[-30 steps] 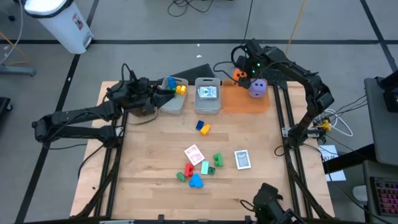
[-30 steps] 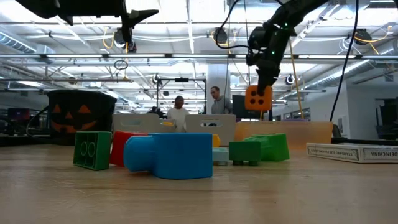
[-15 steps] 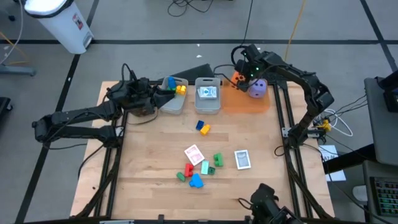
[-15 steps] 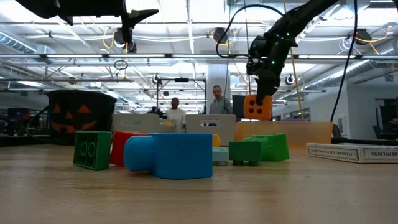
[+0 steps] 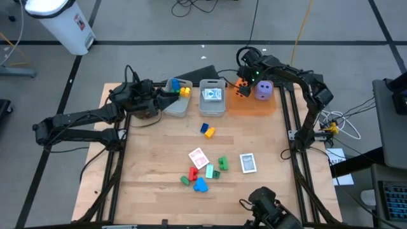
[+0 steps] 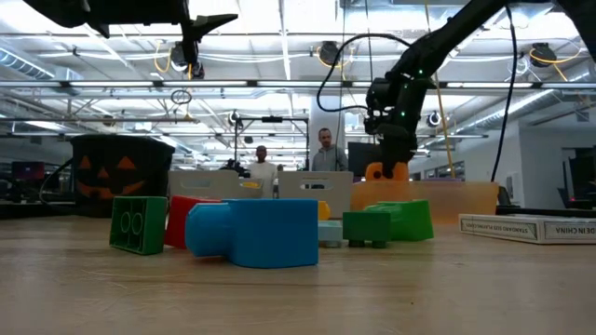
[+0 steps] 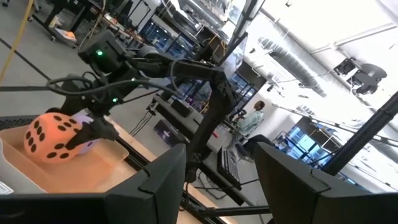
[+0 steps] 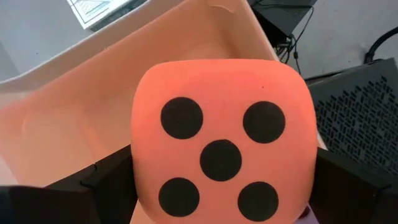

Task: Pick & Place Toys
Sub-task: Put the orange dice into the orange bin

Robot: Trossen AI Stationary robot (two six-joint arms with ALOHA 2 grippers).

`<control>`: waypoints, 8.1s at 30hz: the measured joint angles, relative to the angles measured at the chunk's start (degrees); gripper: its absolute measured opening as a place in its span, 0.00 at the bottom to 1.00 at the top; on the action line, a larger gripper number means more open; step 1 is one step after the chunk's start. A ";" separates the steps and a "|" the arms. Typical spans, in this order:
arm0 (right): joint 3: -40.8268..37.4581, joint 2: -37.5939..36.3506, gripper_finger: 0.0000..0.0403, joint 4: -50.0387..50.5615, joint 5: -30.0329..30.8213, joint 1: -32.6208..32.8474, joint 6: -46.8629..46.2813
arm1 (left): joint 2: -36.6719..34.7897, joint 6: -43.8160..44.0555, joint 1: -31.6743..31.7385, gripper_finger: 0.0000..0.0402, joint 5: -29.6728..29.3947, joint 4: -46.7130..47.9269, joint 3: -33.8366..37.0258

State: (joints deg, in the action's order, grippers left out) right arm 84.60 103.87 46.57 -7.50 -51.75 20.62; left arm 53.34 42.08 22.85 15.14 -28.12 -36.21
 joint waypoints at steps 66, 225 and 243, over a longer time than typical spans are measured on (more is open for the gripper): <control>0.02 3.16 0.94 0.16 0.17 -0.15 0.03 | 0.00 0.16 0.00 0.49 -0.02 0.02 0.00; -10.32 -4.06 0.82 -10.46 -7.53 -3.39 2.04 | 79.59 -39.71 9.44 0.49 7.75 58.15 -86.94; -12.37 -4.08 0.95 -13.48 -14.96 -5.61 -9.26 | 72.28 -43.97 10.12 0.49 10.40 65.31 -86.90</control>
State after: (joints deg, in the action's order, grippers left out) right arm 72.23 99.79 33.09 -22.46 -57.35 11.37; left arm 125.62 -1.89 32.97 25.54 37.19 -123.11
